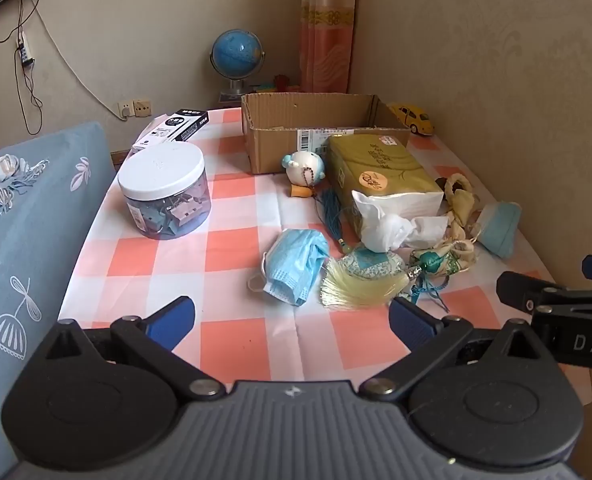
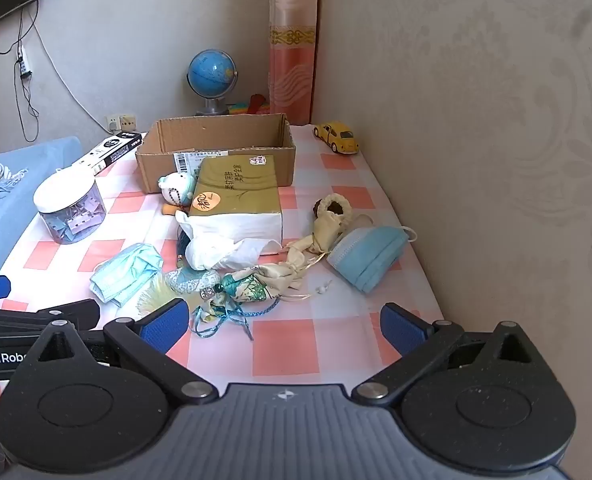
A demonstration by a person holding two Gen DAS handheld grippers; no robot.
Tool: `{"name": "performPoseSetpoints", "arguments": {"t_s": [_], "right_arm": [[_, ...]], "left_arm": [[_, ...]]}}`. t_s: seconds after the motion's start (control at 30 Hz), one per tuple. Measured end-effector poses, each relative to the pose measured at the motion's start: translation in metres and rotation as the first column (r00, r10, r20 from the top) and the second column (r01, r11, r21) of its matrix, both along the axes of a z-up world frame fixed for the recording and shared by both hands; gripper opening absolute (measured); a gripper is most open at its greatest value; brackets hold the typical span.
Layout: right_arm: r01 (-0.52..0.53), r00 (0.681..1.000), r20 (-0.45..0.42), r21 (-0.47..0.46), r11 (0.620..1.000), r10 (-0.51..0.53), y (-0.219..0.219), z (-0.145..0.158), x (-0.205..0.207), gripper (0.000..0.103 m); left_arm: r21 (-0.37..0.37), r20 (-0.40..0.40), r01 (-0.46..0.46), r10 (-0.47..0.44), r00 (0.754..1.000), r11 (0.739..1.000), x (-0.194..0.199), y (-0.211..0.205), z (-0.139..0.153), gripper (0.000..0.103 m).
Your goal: Organize soft objects
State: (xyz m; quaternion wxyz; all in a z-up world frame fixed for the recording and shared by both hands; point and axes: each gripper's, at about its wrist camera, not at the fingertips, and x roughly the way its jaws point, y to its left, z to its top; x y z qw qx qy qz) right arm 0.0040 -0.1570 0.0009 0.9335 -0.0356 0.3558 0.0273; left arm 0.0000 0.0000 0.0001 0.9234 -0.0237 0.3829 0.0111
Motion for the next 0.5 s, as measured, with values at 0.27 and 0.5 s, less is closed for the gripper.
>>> {"name": "performPoseSetpoints", "arguments": {"t_s": [0.27,0.5], "right_arm": [[0.000,1.000,0.001,-0.005,1.000,0.000,-0.0007,-0.0003,-0.0005,0.103],[0.001,1.000,0.000,-0.007,1.000,-0.001,-0.0006,0.0003,-0.0012,0.103]], "left_arm": [[0.001,0.002,0.000,0.000,1.000,1.000,-0.0001,0.0000,-0.0002,0.102],[0.001,0.001,0.002,-0.002,1.000,1.000,-0.0021,0.0011,0.0001,0.102]]}}
